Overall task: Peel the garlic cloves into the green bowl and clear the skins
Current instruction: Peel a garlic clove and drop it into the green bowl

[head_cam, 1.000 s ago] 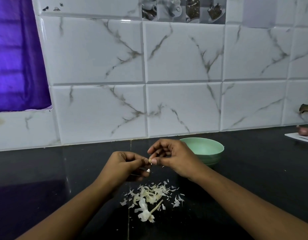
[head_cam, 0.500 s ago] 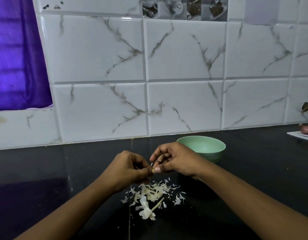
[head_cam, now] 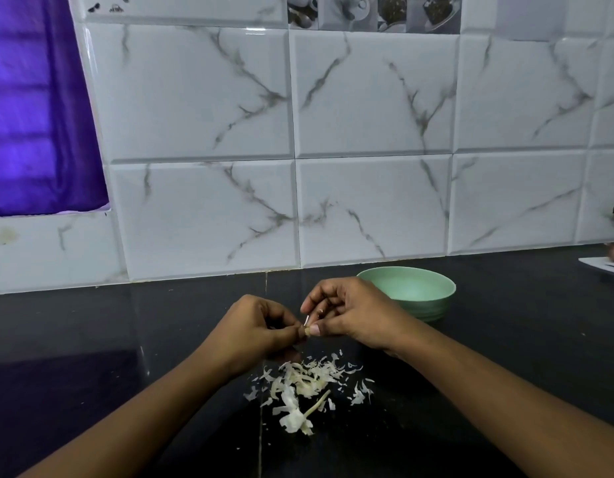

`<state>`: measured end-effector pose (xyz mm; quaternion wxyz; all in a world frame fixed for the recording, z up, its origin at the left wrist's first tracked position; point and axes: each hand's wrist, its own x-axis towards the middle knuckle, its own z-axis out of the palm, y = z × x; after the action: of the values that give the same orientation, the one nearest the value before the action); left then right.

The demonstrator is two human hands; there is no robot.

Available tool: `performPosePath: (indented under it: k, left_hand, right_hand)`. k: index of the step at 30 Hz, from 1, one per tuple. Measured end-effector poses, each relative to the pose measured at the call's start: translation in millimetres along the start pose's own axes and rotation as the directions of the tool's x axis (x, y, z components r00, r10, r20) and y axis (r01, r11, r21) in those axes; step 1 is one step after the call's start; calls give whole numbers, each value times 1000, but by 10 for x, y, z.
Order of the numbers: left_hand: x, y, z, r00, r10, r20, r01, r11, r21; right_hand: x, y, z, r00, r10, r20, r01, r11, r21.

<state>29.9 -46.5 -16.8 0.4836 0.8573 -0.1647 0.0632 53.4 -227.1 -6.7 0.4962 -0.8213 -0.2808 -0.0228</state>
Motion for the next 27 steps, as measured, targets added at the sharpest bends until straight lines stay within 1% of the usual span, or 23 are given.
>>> performPosePath:
  k: [3, 6, 9, 16, 19, 21, 22, 24, 26, 27]
  left_hand:
    - [0, -8, 23, 995, 19, -94, -20, 1000, -12]
    - [-6, -6, 48, 987, 37, -158, -39, 999, -9]
    - [-16, 4, 54, 981, 35, -190, -39, 999, -19]
    - [-20, 3, 69, 976, 18, -216, -32, 997, -63]
    - [-17, 6, 64, 981, -8, -194, -14, 993, -115]
    - [-19, 15, 58, 984, -63, -167, 30, 981, -192]
    - [-16, 18, 63, 987, -90, -135, 58, 974, -221]
    - [-26, 19, 112, 991, -131, -27, 121, 964, -235]
    - [-38, 30, 180, 987, -146, 72, 157, 968, -194]
    - [-39, 38, 197, 986, -138, 92, 153, 973, -173]
  right_hand:
    - [8, 12, 30, 999, -19, -50, 20, 1000, 4]
    - [9, 20, 69, 994, -46, -97, 46, 999, -5]
    - [11, 29, 95, 989, -62, -135, 59, 998, -25]
    - [6, 17, 120, 987, -74, -145, 73, 997, -9]
    - [11, 29, 108, 988, -61, -139, 68, 997, 46]
    - [13, 32, 105, 991, -44, -123, 61, 987, 146]
    - [14, 29, 108, 993, -34, -114, 58, 975, 216]
    - [18, 22, 130, 995, -17, -97, 49, 937, 346]
    - [23, 17, 138, 996, -10, -90, 47, 909, 415]
    - [25, 13, 129, 996, -7, -92, 46, 898, 437]
